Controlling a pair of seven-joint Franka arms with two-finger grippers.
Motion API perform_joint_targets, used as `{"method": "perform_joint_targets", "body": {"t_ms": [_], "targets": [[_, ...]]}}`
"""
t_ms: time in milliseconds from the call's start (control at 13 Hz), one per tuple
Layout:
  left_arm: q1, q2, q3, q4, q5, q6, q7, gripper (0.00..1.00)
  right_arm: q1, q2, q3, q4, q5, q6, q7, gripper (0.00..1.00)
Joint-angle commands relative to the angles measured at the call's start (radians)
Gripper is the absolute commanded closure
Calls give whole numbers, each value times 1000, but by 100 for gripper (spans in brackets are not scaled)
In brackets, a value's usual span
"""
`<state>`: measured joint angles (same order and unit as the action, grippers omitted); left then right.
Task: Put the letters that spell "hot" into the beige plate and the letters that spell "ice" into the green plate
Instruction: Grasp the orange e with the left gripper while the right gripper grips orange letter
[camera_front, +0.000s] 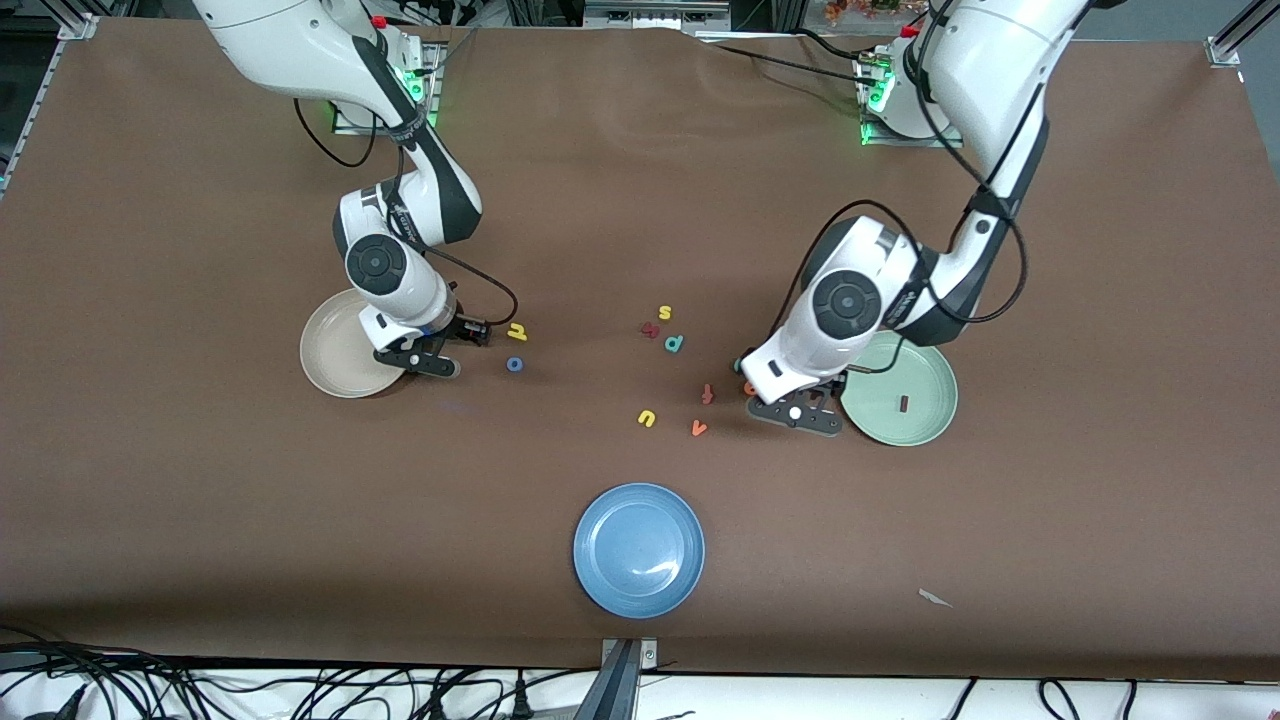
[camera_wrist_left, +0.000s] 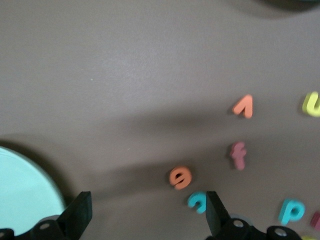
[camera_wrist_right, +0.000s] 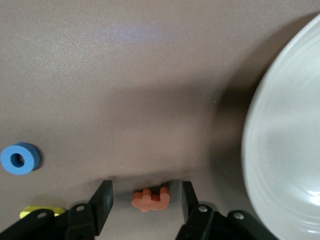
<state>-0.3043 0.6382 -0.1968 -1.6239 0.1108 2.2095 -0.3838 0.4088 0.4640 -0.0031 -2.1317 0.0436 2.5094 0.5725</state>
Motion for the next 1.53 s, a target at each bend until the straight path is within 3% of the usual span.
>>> {"method": "perform_joint_targets", "body": {"t_ms": [0, 307, 383, 460, 613, 690, 843, 997, 1150, 1227, 1303, 1457], "targets": [[-22, 116, 5, 107, 18, -1, -175, 0, 1, 5, 5, -16, 13, 34, -19, 36], [-56, 155, 5, 113, 24, 2, -407, 0, 1, 11, 5, -16, 13, 34, -19, 54], [-64, 158, 5, 110, 24, 2, -440, 4, 1, 11, 5, -14, 13, 34, -19, 60], [-68, 159, 7, 107, 24, 2, -441, 14, 1, 11, 5, -14, 12, 34, -17, 70], [-56, 158, 5, 98, 18, 2, -425, 36, 5, 11, 5, -13, 10, 34, -13, 76], [-55, 158, 5, 95, 21, -1, -422, 40, 5, 8, 5, -11, 12, 32, -6, 80], [-35, 161, 5, 85, 17, 1, -365, 40, 5, 2, 5, 2, 15, 22, -8, 84], [-22, 158, 4, 78, 17, 1, -330, 39, 5, 1, 5, 3, 16, 22, -6, 100], [-33, 158, 4, 72, 12, -4, -328, 42, 5, 1, 5, 3, 16, 22, -6, 100], [-32, 155, -7, 59, 10, -2, -322, 59, 5, 1, 5, 3, 16, 22, -3, 100], [-32, 156, -25, 59, 10, -2, -317, 66, 5, -1, 5, 4, 16, 22, 13, 100], [-32, 158, -32, 53, 10, -2, -316, 66, 7, -1, 5, 16, 16, 8, 23, 100]]}}
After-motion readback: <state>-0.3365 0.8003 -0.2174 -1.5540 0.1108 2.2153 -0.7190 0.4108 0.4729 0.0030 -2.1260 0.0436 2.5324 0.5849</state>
